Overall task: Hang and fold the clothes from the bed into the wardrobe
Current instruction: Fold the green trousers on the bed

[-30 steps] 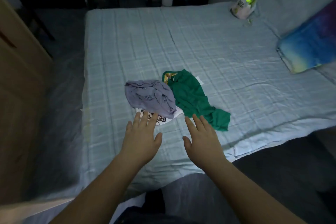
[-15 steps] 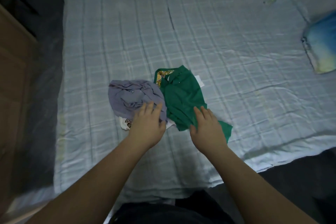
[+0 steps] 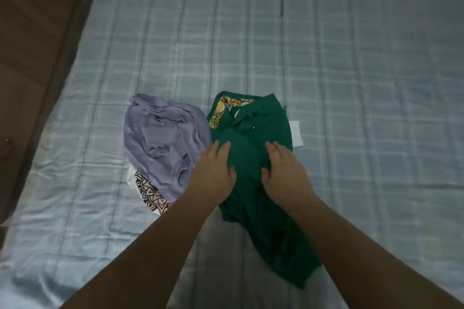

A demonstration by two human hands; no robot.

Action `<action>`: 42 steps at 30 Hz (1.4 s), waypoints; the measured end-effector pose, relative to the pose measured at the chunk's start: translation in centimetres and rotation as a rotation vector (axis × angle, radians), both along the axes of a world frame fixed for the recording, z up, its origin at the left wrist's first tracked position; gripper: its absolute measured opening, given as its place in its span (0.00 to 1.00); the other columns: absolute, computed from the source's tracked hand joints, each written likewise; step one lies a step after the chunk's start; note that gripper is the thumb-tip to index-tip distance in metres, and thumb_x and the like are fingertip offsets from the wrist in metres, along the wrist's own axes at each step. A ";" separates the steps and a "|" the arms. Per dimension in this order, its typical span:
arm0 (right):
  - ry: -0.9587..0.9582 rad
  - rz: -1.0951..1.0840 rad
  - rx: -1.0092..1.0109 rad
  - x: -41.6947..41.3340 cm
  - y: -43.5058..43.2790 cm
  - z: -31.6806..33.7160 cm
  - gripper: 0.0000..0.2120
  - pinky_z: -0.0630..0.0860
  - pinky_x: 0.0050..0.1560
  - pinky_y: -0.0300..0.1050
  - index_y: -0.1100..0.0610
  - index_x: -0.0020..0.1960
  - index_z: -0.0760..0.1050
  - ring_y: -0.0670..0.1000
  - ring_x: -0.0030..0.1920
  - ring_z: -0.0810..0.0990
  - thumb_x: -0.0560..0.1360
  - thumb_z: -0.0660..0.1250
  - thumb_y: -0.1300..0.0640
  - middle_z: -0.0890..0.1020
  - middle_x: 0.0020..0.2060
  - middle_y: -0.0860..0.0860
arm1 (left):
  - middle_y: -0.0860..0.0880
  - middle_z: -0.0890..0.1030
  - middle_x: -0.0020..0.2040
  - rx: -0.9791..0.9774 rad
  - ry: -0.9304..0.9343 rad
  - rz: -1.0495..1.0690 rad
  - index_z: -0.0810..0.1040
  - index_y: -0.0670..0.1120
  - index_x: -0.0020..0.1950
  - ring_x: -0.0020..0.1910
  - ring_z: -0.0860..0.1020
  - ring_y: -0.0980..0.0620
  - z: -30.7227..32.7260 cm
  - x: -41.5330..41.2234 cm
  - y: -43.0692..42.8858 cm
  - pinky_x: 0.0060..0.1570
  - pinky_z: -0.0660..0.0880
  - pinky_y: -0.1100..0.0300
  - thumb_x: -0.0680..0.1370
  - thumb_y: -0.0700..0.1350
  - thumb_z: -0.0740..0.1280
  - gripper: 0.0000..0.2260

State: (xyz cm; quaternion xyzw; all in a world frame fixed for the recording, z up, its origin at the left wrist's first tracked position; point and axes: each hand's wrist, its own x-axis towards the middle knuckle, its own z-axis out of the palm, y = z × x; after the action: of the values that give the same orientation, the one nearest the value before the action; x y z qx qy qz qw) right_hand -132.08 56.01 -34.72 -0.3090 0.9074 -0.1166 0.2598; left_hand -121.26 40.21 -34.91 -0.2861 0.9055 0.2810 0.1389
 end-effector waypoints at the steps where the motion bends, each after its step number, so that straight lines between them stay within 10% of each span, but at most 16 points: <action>1: -0.018 0.013 -0.027 -1.0 -0.7 -1.1 0.32 0.60 0.76 0.54 0.55 0.79 0.55 0.56 0.76 0.60 0.79 0.62 0.51 0.62 0.77 0.55 | 0.38 0.65 0.76 0.024 0.020 0.018 0.62 0.42 0.78 0.74 0.63 0.39 -1.1 -1.0 -0.3 0.75 0.59 0.47 0.77 0.44 0.63 0.29; 9: -0.032 0.040 -0.226 -9.3 -9.7 -8.8 0.32 0.69 0.69 0.58 0.48 0.78 0.59 0.57 0.73 0.65 0.76 0.62 0.59 0.61 0.78 0.51 | 0.42 0.79 0.55 0.105 0.166 0.208 0.76 0.42 0.59 0.54 0.77 0.42 -8.1 -9.9 -5.1 0.56 0.73 0.49 0.72 0.42 0.60 0.16; 17: 0.046 0.135 -0.096 -9.8 -8.0 -11.6 0.21 0.76 0.49 0.52 0.49 0.69 0.68 0.58 0.54 0.76 0.77 0.61 0.58 0.70 0.59 0.53 | 0.42 0.80 0.61 0.239 0.233 0.136 0.74 0.43 0.70 0.60 0.76 0.43 -10.4 -9.2 -1.6 0.63 0.70 0.56 0.73 0.36 0.67 0.24; 26: 0.096 -0.104 -0.183 -1.1 4.1 -2.1 0.15 0.75 0.40 0.47 0.53 0.57 0.78 0.55 0.44 0.78 0.73 0.64 0.64 0.74 0.56 0.49 | 0.48 0.76 0.62 0.518 0.186 -0.056 0.72 0.46 0.72 0.51 0.74 0.57 -2.3 -1.8 4.2 0.55 0.69 0.72 0.76 0.34 0.65 0.24; 32: 0.070 -0.194 -0.337 2.8 9.9 6.4 0.11 0.71 0.40 0.46 0.53 0.50 0.72 0.52 0.41 0.76 0.73 0.61 0.66 0.75 0.51 0.47 | 0.47 0.77 0.62 0.445 0.274 -0.074 0.78 0.46 0.65 0.59 0.76 0.52 3.4 2.0 6.1 0.64 0.71 0.59 0.78 0.35 0.62 0.17; 37: 0.106 -0.126 -0.394 5.2 13.3 11.9 0.16 0.70 0.41 0.41 0.57 0.52 0.73 0.46 0.44 0.73 0.70 0.62 0.73 0.73 0.54 0.48 | 0.44 0.74 0.66 0.339 0.253 -0.073 0.74 0.46 0.69 0.53 0.74 0.54 7.1 2.6 6.4 0.54 0.64 0.71 0.78 0.34 0.62 0.20; 42: 0.039 -0.123 -0.409 8.4 16.9 15.5 0.16 0.70 0.49 0.34 0.55 0.52 0.71 0.44 0.52 0.74 0.70 0.65 0.71 0.70 0.61 0.45 | 0.46 0.70 0.71 0.282 0.145 -0.197 0.72 0.53 0.72 0.69 0.70 0.47 9.2 1.3 8.4 0.69 0.62 0.62 0.75 0.34 0.62 0.27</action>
State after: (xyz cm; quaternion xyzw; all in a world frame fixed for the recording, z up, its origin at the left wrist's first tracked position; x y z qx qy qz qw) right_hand -123.68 72.92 -19.23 -0.3013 0.8870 -0.3080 0.1663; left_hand -120.00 48.57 -25.75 -0.1527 0.8885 0.4098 0.1388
